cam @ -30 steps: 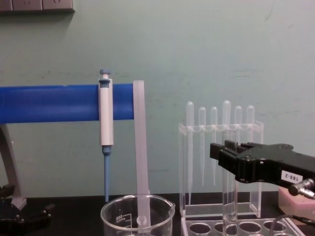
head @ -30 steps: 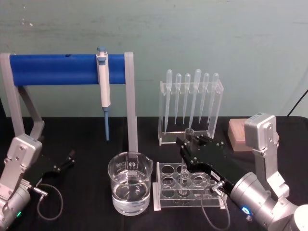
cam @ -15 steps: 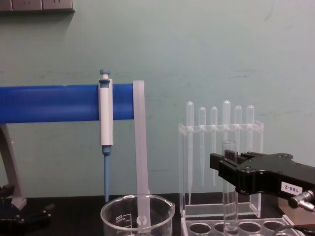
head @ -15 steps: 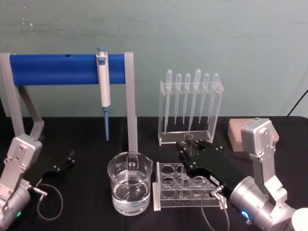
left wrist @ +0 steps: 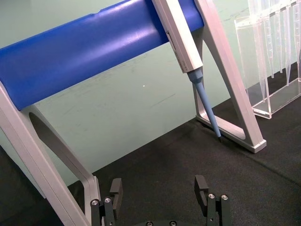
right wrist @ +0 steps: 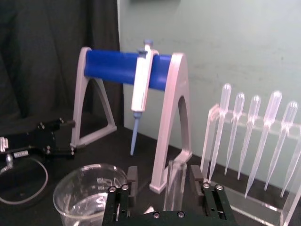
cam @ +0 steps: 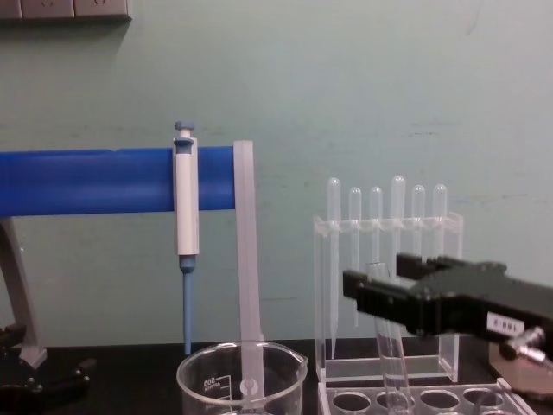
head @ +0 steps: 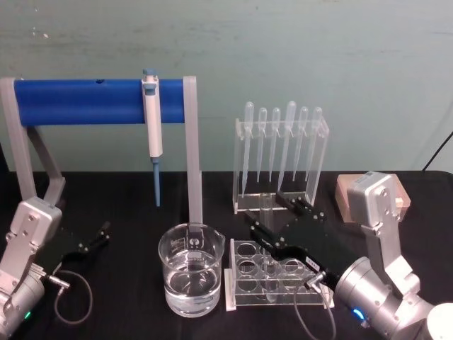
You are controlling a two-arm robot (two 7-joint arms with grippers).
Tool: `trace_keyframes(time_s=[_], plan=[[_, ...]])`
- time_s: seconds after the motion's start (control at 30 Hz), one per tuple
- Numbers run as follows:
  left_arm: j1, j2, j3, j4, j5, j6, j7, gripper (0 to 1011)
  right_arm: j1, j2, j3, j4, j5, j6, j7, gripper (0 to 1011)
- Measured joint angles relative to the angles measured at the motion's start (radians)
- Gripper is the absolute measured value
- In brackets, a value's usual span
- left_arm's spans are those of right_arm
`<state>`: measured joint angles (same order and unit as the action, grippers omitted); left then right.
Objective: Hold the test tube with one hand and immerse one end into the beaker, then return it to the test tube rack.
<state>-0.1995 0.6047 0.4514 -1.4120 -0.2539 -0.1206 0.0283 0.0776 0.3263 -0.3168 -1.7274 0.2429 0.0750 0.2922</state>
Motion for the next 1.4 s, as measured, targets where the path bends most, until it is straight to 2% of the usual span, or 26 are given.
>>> trace_keyframes(time_s=[0.17,0.27,0.3,0.4,0.43,0.53,0.57,0.6,0.77,0.83,0.9,1.1,1.4], plan=[[0.0,0.0,0.0,0.0,0.0,0.0,0.0,1000,-0.009,0.007,0.017,-0.062,0.005,0.007,0.0,843],[0.0,0.0,0.0,0.0,0.0,0.0,0.0,1000,-0.017,0.01,0.031,-0.089,0.01,0.005,-0.002,893],[0.0,0.0,0.0,0.0,0.0,0.0,0.0,1000,-0.02,0.011,0.037,-0.098,0.013,0.002,-0.007,947],[0.0,0.0,0.0,0.0,0.0,0.0,0.0,1000,-0.042,0.009,0.074,-0.128,0.021,-0.023,-0.031,1003],[0.0,0.0,0.0,0.0,0.0,0.0,0.0,1000,-0.056,0.003,0.097,-0.137,0.026,-0.039,-0.047,1003],[0.0,0.0,0.0,0.0,0.0,0.0,0.0,1000,-0.078,-0.012,0.135,-0.142,0.029,-0.061,-0.085,1003],[0.0,0.0,0.0,0.0,0.0,0.0,0.0,1000,-0.092,-0.027,0.162,-0.141,0.028,-0.072,-0.113,1003],[0.0,0.0,0.0,0.0,0.0,0.0,0.0,1000,-0.104,-0.041,0.187,-0.138,0.022,-0.08,-0.145,1003],[0.0,0.0,0.0,0.0,0.0,0.0,0.0,1000,-0.118,-0.064,0.237,-0.1,-0.016,-0.087,-0.212,1003],[0.0,0.0,0.0,0.0,0.0,0.0,0.0,1000,-0.116,-0.064,0.241,-0.08,-0.033,-0.087,-0.22,1003],[0.0,0.0,0.0,0.0,0.0,0.0,0.0,1000,-0.11,-0.058,0.236,-0.048,-0.071,-0.087,-0.227,1003],[0.0,0.0,0.0,0.0,0.0,0.0,0.0,1000,-0.087,-0.042,0.201,0.032,-0.171,-0.072,-0.232,1003],[0.0,0.0,0.0,0.0,0.0,0.0,0.0,1000,-0.08,-0.036,0.181,0.063,-0.286,-0.064,-0.259,1003]])
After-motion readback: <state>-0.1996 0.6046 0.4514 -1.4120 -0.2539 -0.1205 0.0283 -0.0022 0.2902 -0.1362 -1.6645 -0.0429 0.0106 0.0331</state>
